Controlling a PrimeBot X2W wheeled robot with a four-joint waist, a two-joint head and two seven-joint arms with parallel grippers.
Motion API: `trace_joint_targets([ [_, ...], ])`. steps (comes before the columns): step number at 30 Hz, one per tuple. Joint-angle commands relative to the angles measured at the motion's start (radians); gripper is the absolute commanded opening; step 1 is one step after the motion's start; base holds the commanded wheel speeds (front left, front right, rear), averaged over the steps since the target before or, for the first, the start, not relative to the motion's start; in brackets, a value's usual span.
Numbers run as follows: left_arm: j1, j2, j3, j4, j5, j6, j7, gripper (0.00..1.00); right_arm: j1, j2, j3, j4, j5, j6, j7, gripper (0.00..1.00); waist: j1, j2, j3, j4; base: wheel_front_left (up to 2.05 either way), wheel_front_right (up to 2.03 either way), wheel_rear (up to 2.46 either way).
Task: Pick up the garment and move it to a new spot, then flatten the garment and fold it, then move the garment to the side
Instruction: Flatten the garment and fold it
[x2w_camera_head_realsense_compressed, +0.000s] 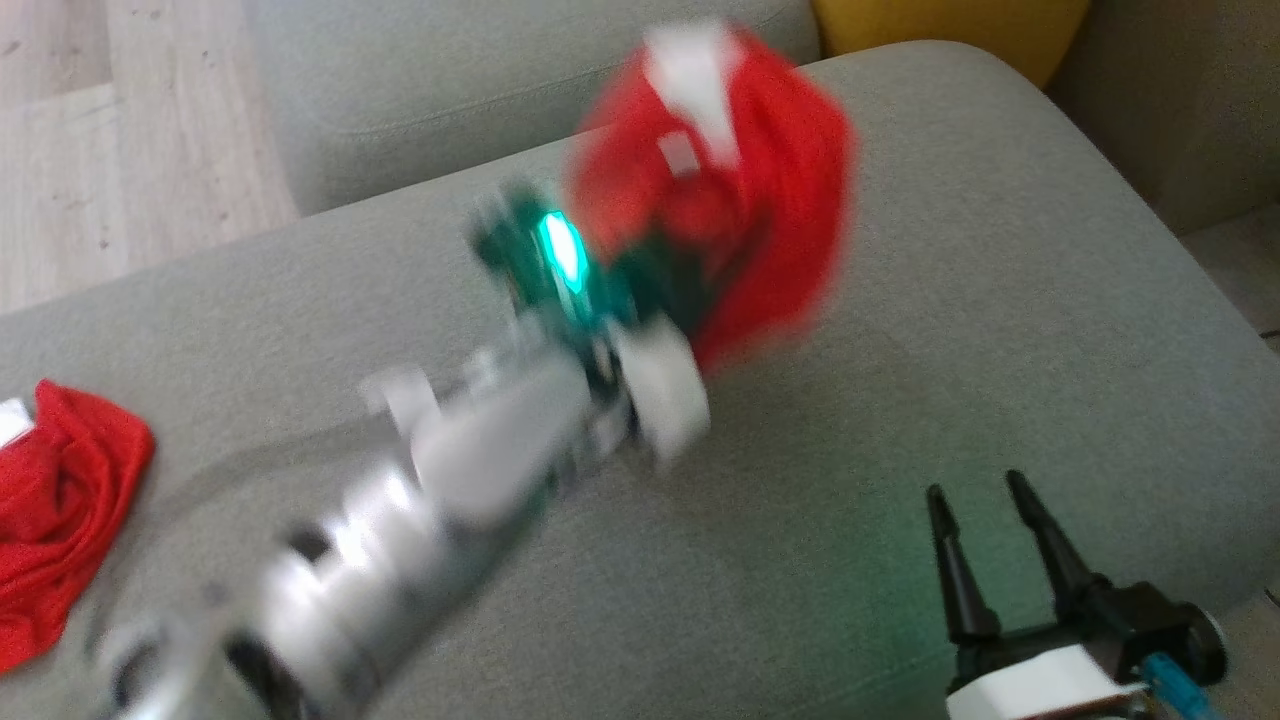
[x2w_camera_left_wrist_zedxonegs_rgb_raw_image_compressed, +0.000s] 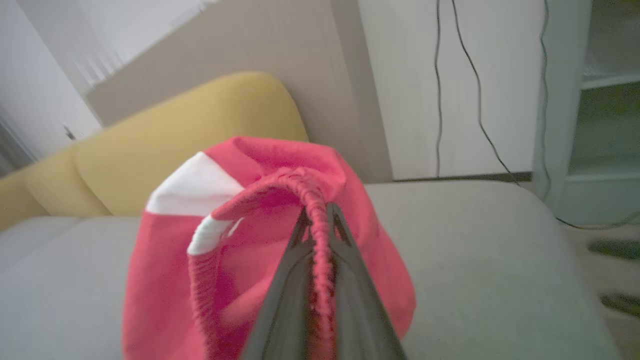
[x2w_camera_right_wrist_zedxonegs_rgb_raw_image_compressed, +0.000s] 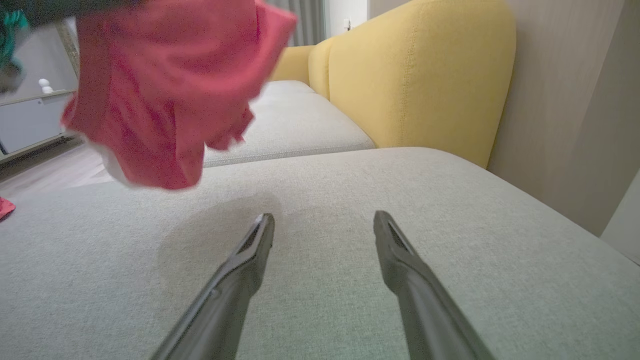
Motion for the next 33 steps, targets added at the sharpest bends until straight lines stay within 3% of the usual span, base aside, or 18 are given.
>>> trace_joint_targets([
  [1, 0.043, 0.023, -0.002, -0.029, -0.005, -0.002, 0.005, 0.0, -0.027, -0.007, 0.01, -0.039, -0.004, -0.001, -0.004, 1.0, 0.0, 0.0, 0.009, 0.013, 0.0, 0.0, 0.0],
  [5, 0.222, 0.025, -0.096, -0.046, -0.006, -0.011, 0.018, 0.0, -0.019, -0.007, -0.017, -0.047, -0.003, -0.001, -0.004, 1.0, 0.0, 0.0, 0.026, 0.05, 0.0, 0.0, 0.0],
  [11, 0.393, 0.044, -0.162, -0.061, -0.022, -0.024, 0.021, 0.0, -0.033, -0.007, -0.021, -0.05, 0.0, -0.001, -0.004, 1.0, 0.0, 0.0, 0.052, 0.114, 0.0, 0.0, 0.0],
  [12, 0.406, 0.046, -0.165, -0.066, -0.024, -0.024, 0.021, 0.42, -0.036, -0.007, -0.021, -0.051, 0.0, -0.001, -0.004, 1.0, 0.0, 0.0, 0.055, 0.125, 0.0, 0.0, 0.0],
  [13, 0.413, 0.047, -0.166, -0.07, -0.025, -0.021, 0.019, 1.0, -0.039, -0.007, -0.021, -0.051, -0.001, -0.001, -0.004, 1.0, 0.0, 0.0, 0.058, 0.134, 0.0, 0.0, 0.0],
  [21, 0.431, 0.014, -0.077, -0.179, -0.179, -0.022, 0.049, 1.0, -0.056, -0.007, -0.017, -0.046, -0.007, -0.001, -0.004, 1.0, 0.0, 0.0, 0.061, 0.157, 0.0, 0.0, 0.0],
  [33, 0.417, 0.007, -0.007, -0.255, -0.319, 0.024, 0.202, 1.0, -0.056, -0.007, -0.008, -0.041, -0.007, -0.001, -0.004, 1.0, 0.0, 0.0, 0.073, 0.084, 0.0, 0.0, 0.0],
])
